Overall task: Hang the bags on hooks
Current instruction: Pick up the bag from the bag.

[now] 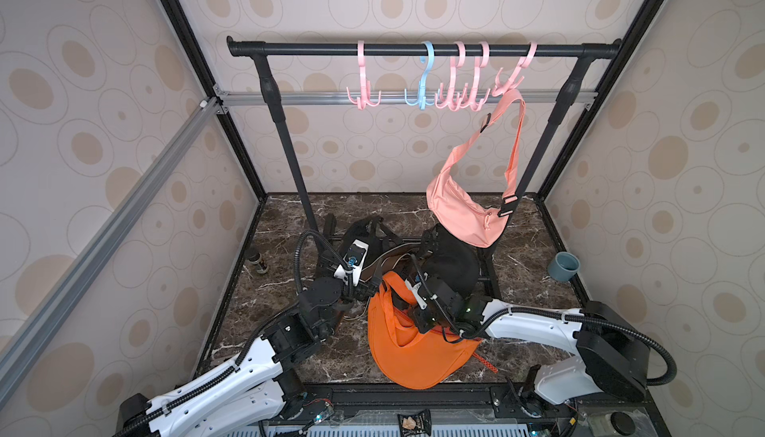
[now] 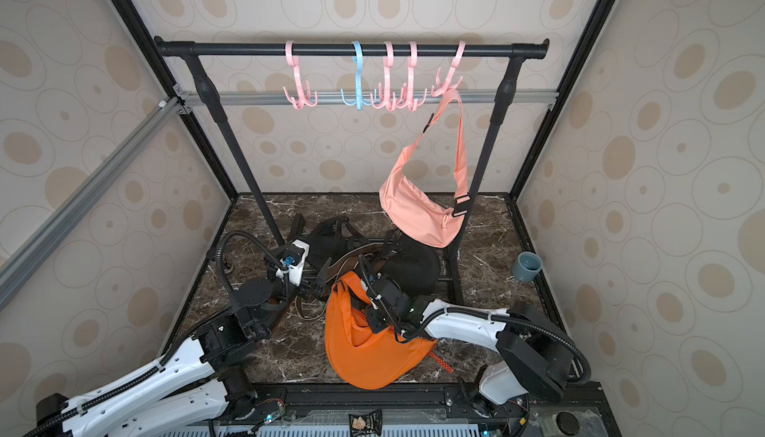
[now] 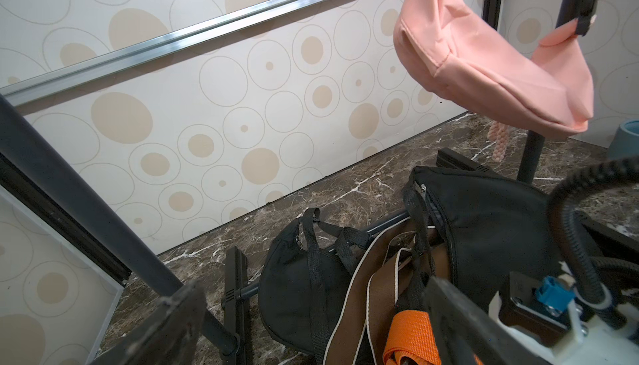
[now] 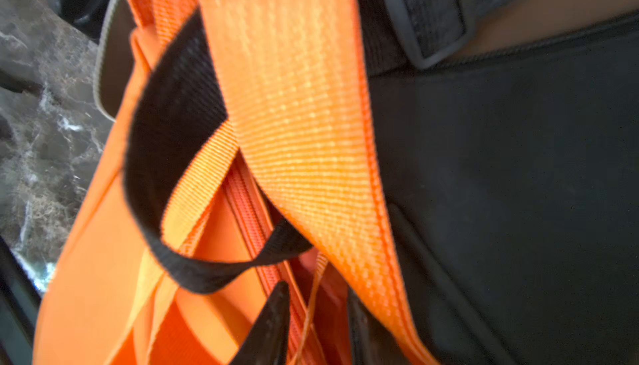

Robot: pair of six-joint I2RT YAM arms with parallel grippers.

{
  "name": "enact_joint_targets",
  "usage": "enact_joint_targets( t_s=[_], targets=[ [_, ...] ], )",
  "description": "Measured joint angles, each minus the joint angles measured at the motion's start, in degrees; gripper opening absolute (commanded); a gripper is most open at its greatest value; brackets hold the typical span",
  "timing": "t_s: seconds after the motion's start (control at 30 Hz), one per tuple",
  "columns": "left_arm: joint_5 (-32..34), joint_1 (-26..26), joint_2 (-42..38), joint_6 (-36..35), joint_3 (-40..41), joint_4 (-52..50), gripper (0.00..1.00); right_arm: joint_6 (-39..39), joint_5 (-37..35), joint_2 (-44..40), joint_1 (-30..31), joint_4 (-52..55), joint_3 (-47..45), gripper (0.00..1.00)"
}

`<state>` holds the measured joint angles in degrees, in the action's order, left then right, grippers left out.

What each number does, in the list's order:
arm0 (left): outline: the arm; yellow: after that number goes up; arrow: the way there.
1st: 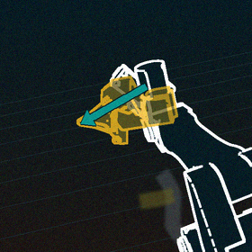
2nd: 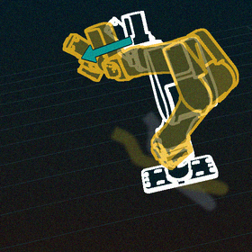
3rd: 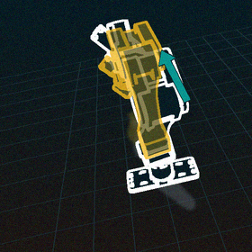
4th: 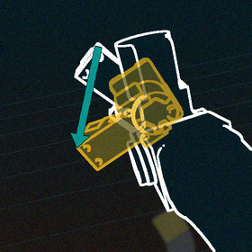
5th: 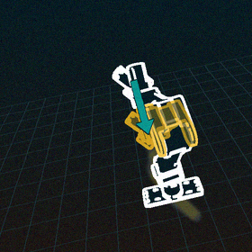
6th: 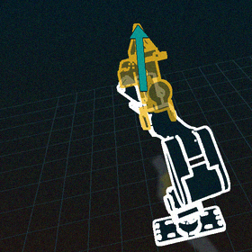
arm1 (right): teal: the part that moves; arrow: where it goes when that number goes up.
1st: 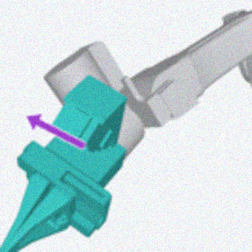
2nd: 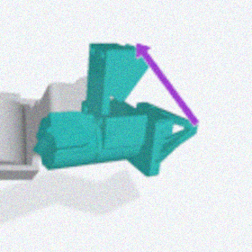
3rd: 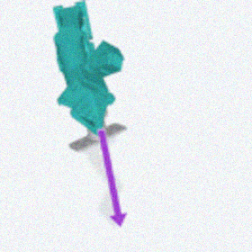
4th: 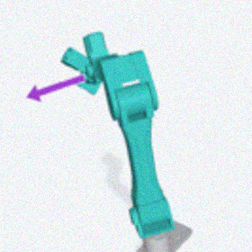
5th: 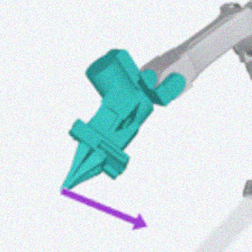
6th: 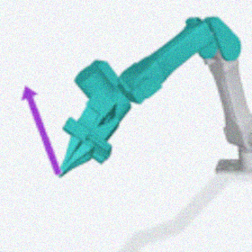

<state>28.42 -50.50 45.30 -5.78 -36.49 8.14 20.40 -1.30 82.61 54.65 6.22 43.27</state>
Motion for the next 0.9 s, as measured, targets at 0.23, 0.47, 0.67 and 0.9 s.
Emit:
enact_joint_targets(
  t_s=[0.23,0.47,0.67,0.9],
  targets=[
    [-0.2,0.0,-0.5,0.0,0.1,0.0,1.0,-0.5,8.2,-5.1,3.6,7.5,4.9,0.57],
    [-0.1,0.0,-1.8,0.0,0.3,0.2,1.0,1.7,10.5,-4.1,10.3,8.7,5.7,0.56],
    [0.1,0.0,-2.5,-0.1,0.6,0.3,1.0,2.7,10.0,3.5,11.5,9.2,6.0,0.53],
    [0.3,0.0,-3.0,-0.4,0.8,0.4,1.0,2.2,6.9,4.9,11.5,9.6,6.6,0.13]
  ],
)
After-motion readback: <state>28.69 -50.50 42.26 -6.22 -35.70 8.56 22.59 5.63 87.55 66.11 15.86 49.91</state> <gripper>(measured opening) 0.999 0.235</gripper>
